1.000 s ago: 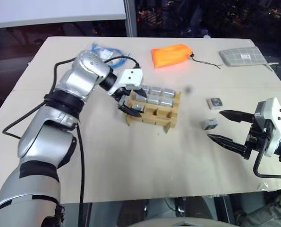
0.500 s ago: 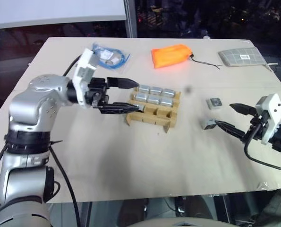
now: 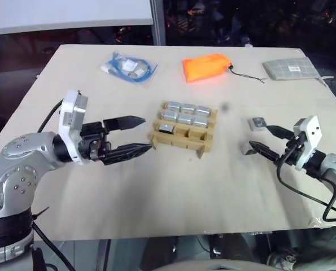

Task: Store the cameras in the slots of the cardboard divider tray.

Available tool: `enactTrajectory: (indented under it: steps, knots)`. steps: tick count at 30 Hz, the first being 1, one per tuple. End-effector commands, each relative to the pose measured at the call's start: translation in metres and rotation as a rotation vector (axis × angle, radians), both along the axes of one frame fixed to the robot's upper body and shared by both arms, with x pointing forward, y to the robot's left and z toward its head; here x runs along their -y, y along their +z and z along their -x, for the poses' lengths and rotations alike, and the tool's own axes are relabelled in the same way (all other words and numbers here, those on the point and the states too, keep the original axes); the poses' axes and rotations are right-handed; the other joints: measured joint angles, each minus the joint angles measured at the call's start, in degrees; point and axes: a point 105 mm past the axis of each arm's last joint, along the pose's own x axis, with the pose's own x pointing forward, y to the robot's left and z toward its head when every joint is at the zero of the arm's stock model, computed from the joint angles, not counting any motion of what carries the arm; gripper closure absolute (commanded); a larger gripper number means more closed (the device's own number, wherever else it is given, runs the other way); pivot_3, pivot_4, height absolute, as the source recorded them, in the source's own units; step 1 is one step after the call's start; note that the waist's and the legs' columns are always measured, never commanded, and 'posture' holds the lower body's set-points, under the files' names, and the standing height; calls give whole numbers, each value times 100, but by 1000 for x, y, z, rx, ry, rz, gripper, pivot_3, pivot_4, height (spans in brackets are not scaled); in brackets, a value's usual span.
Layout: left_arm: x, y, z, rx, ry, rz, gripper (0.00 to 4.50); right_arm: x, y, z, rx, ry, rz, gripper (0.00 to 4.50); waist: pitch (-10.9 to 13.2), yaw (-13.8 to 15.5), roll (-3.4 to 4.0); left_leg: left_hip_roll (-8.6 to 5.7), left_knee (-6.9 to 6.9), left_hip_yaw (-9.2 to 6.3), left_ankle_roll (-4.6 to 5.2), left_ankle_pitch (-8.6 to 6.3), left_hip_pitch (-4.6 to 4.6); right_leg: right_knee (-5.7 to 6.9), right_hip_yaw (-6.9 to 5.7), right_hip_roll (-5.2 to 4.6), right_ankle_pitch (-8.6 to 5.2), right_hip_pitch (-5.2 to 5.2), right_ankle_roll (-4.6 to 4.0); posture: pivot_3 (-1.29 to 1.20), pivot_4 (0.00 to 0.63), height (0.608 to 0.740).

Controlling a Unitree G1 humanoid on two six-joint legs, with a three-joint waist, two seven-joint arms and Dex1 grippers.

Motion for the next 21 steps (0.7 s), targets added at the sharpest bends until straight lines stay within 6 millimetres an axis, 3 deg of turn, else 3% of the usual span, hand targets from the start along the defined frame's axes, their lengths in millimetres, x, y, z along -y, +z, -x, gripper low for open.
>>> enactTrajectory:
  steps: [1,21]
  knots:
    - [1,11,14,67,-30,9,38,-1,-1,0,32,-38,8,0,0,-12,0,0,0,2,0,0,0,0,2,0,0,0,0,0,150,740]
    - [2,7,21,52,-26,-82,38,-11,-43,-5,18,-291,4,0,1,-23,4,0,-9,4,-9,4,4,0,4,3,-1,-3,-2,0,150,740]
